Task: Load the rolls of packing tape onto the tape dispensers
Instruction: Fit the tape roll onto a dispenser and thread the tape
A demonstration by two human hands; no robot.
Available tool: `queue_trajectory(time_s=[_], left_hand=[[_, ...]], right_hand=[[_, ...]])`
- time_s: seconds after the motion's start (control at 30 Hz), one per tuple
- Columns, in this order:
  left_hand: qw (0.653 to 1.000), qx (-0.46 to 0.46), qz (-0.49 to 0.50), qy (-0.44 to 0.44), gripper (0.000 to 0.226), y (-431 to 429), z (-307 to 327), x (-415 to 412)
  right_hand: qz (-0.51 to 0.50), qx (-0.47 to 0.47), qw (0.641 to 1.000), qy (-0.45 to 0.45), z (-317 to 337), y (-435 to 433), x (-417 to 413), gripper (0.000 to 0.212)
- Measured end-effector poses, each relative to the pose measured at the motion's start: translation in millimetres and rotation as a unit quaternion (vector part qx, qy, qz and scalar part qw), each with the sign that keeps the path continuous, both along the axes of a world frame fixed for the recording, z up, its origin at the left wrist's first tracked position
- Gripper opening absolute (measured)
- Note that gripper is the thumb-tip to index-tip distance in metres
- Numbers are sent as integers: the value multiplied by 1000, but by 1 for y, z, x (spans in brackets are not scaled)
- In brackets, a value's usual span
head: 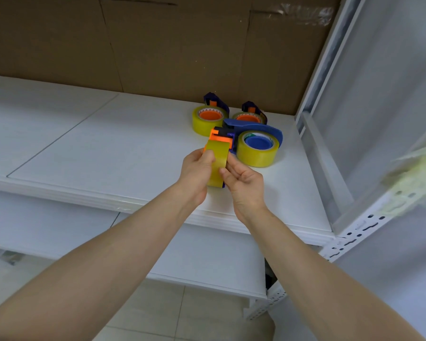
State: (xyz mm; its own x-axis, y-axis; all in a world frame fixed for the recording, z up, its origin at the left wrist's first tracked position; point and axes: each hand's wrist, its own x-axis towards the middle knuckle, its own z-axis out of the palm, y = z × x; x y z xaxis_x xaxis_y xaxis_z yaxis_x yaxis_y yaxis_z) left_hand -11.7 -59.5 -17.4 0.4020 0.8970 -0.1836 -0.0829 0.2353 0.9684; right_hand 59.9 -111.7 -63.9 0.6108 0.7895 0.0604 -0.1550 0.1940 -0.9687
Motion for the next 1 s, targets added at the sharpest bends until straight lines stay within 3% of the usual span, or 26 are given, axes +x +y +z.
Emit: queue_trajectory(time_s=[0.27, 0.4, 0.5, 0.6, 0.77, 0.83, 0.9, 1.0], left_hand=[[1000, -3, 6, 10, 30, 6, 1, 5], [999, 21, 7, 31, 21, 5, -6, 8], [1000, 3, -16, 6, 29, 9, -11, 3], [997, -42, -53, -25, 17, 12, -8, -2], [997, -8, -69, -43, 22, 15, -12, -1], [995, 12, -93, -36, 34, 20, -15, -5], [993, 23, -116, -30, 41, 24, -15, -8], [989, 30, -142, -37, 47, 26, -15, -9]], right_hand=[[-10, -7, 1000, -11, 0, 1, 0, 42], [-17, -12, 999, -26, 0, 2, -1, 44], [-16, -15, 1000, -23, 0, 3, 1, 45], [-6, -23, 1000, -6, 1, 3, 5, 43], [7, -19, 1000, -24, 8, 1, 9, 44], [9, -24, 997, -67, 10, 0, 14, 48], [-13, -45, 981, -188, 13, 2, 21, 58], [-41, -92, 888, -448, 21, 7, 33, 57]])
